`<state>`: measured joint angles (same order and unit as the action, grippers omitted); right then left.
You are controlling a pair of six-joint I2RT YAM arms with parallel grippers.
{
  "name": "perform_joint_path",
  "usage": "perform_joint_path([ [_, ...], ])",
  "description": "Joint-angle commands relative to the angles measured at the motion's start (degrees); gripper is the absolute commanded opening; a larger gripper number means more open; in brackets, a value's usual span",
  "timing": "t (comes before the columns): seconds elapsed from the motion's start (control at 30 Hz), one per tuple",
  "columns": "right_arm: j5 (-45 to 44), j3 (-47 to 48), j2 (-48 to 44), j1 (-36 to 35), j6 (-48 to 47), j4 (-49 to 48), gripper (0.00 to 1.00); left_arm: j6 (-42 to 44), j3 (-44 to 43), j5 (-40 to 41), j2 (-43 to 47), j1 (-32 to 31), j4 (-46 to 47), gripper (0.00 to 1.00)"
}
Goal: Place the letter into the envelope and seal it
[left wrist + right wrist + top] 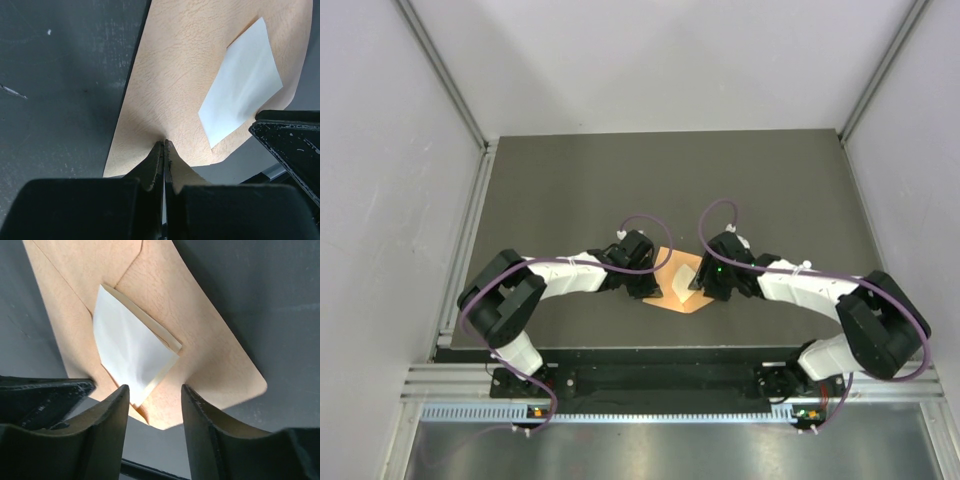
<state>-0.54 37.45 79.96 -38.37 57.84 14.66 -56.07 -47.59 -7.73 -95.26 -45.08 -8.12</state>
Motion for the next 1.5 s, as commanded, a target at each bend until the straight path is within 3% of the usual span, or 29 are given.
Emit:
perform_joint_path([
  [0.0, 0.01, -2.02, 1.41, 0.14, 6.75, -7.61, 0.44, 0.44, 0.57, 0.43, 0.96, 0.08, 1.26, 0.02],
  [0.13, -0.43, -2.30, 4.05, 0.14, 8.86, -12.36, 0.37, 0.61, 0.66, -0.36, 0.52, 0.08, 1.62, 0.02],
  [0.2, -0.52, -2.30, 4.85, 0.22, 9.48, -13.76, 0.28, 0.70, 0.75, -0.18, 0.69, 0.08, 1.62, 0.02],
  [0.23, -0.52, -2.47, 5.11, 0.14, 9.48, -14.30, 0.19, 0.62, 0.83, -0.01, 0.61, 0.08, 1.79, 0.02],
  [0.27, -0.35, -2.82, 5.11, 0.22, 10.18, -15.87, 0.02, 0.62, 0.84, 0.08, 0.78, 0.17, 1.88, 0.02],
  [0.3, -0.26, -3.61, 5.03, 0.14, 10.44, -17.54, 0.00, 0.61, 0.84, 0.25, 0.78, 0.08, 1.88, 0.02],
  [0.53, -1.05, -5.11, 3.45, 0.14, 10.97, -17.38, 0.00, 1.40, -0.04, 1.57, 2.53, 0.43, 0.57, 0.07],
  [0.67, -2.10, -4.93, 2.22, 0.14, 9.40, -15.45, 0.00, 2.55, -0.22, 3.59, 5.43, 1.75, -1.02, 0.22],
  [0.87, -1.40, -3.97, 3.09, 0.14, 5.27, -15.36, 0.00, 4.57, 0.39, 7.28, 7.90, 6.75, -4.10, 0.29],
  [1.1, -0.35, -3.09, 3.71, 0.14, 5.08, -15.00, 0.00, 4.92, 0.49, 3.25, 3.69, 10.10, -0.50, 0.26],
  [1.27, 0.27, -2.47, 4.76, 0.14, 6.31, -15.71, 0.00, 4.05, -0.31, -1.06, 0.17, 10.10, 2.23, 0.13],
  [1.47, 4.05, -2.30, 7.31, 0.14, 10.18, -20.36, 0.00, 2.11, 1.54, -5.28, -1.85, 10.01, 5.57, 0.06],
])
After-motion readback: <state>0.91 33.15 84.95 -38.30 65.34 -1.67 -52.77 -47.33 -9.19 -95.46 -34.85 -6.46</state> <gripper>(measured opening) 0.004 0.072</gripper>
